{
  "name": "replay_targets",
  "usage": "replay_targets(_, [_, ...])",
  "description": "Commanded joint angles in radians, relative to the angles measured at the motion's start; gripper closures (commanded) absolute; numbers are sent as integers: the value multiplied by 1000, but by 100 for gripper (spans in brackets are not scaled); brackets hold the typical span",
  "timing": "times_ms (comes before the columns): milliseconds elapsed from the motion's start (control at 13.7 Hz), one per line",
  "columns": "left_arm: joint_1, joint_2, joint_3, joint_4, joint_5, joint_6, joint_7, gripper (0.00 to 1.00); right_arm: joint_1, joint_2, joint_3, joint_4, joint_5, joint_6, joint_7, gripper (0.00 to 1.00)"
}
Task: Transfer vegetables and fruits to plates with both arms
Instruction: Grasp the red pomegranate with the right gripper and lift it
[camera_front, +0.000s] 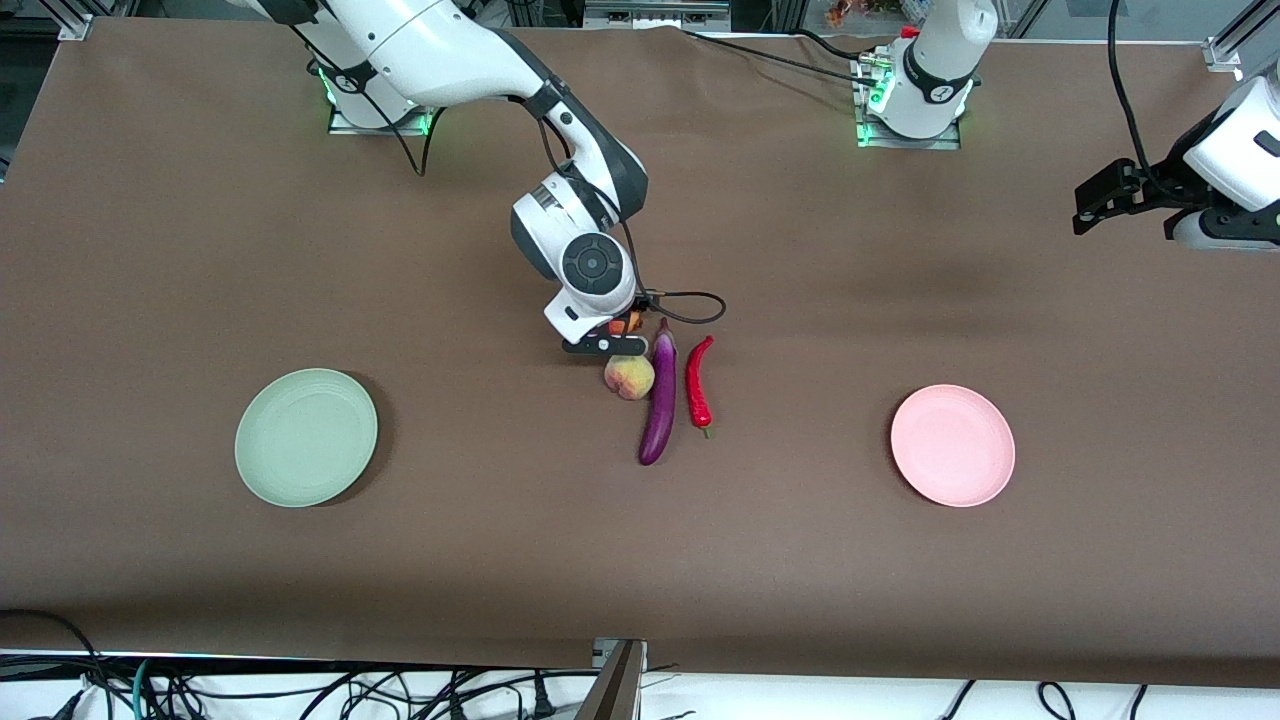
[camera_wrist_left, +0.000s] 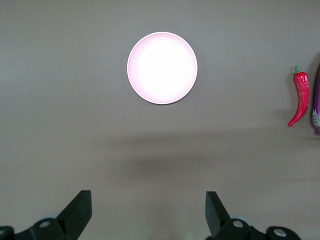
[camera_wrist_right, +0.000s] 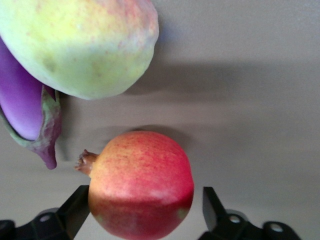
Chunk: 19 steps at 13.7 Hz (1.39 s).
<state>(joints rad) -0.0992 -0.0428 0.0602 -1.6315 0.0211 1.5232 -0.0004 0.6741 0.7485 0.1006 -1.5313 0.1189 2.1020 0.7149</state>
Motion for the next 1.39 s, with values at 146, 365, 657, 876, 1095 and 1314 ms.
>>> replay_targets(146, [-7,0,0,21,8,-25,-3,0,7,6,-7,13,18,42,-48,71])
replay_targets(365, [-8,0,-8,24,7,-23,-3,0,-2,-41,-18,17,12,36,-64,81])
replay_targets(657, [-8,3,-59,28,8,-25,-6,0,-140,-141,-33,17,21,-166,-237,81])
replay_targets(876, [-7,4,-65,28,8,-25,-4,0,-224,-173,-77,17,10,-312,-304,81])
replay_targets(1095, [-11,76,-89,28,25,-49,-4,0,-229,-172,-249,17,-17,-327,-462,81])
replay_targets(1314, [-11,141,-94,48,23,-93,6,0,-313,-156,-341,17,-24,-277,-677,80])
